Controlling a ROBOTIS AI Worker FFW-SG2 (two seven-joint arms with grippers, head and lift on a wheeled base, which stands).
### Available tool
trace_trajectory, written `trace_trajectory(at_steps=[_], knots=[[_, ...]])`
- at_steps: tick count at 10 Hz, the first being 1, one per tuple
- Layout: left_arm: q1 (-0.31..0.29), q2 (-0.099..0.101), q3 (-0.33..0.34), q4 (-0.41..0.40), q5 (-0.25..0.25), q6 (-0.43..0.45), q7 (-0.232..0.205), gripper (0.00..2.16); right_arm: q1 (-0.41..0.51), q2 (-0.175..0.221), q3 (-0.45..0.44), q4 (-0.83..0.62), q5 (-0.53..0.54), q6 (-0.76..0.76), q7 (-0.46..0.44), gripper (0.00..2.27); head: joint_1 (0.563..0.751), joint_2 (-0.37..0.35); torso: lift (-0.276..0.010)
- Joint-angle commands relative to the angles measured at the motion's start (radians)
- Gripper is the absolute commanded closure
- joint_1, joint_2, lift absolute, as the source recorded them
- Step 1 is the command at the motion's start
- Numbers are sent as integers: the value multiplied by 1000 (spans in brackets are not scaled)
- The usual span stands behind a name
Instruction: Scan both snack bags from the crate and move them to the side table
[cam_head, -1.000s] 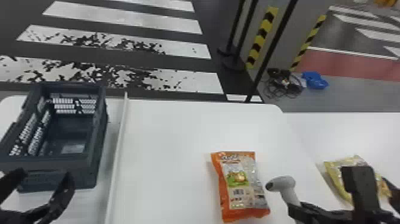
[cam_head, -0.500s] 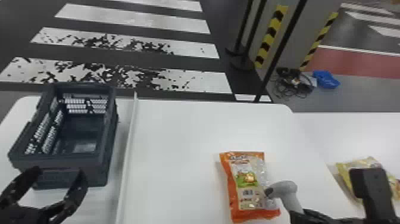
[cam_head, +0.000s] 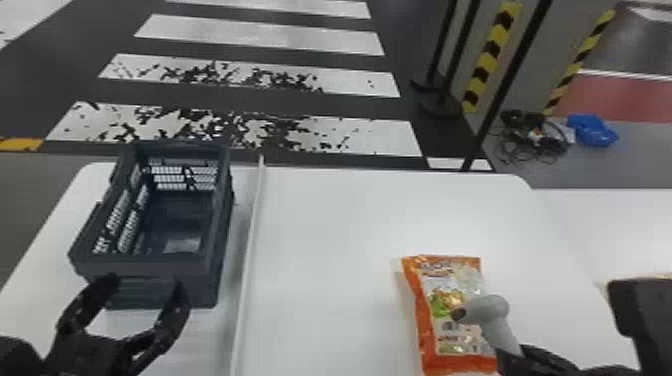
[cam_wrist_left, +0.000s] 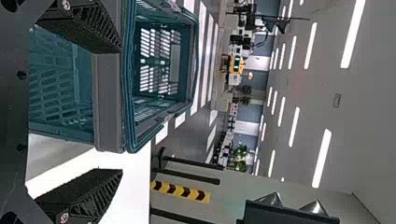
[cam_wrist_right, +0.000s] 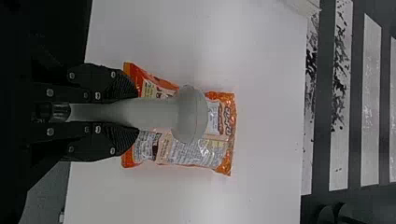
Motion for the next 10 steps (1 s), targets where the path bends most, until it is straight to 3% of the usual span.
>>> trace_trajectory(at_steps=[1,4,10], knots=[[0,3,0,1,0,0,0,83,0,1,45,3,31,5,-3,2250,695,-115,-99],[0,0,-1,2,0,0,0,83,2,-1,109,28,75,5,-21,2250,695,-90,-99],[-2,-2,-1,8,0,0,0,83,0,-16,138,68,97,5,-31,2250,695,-83,-99]])
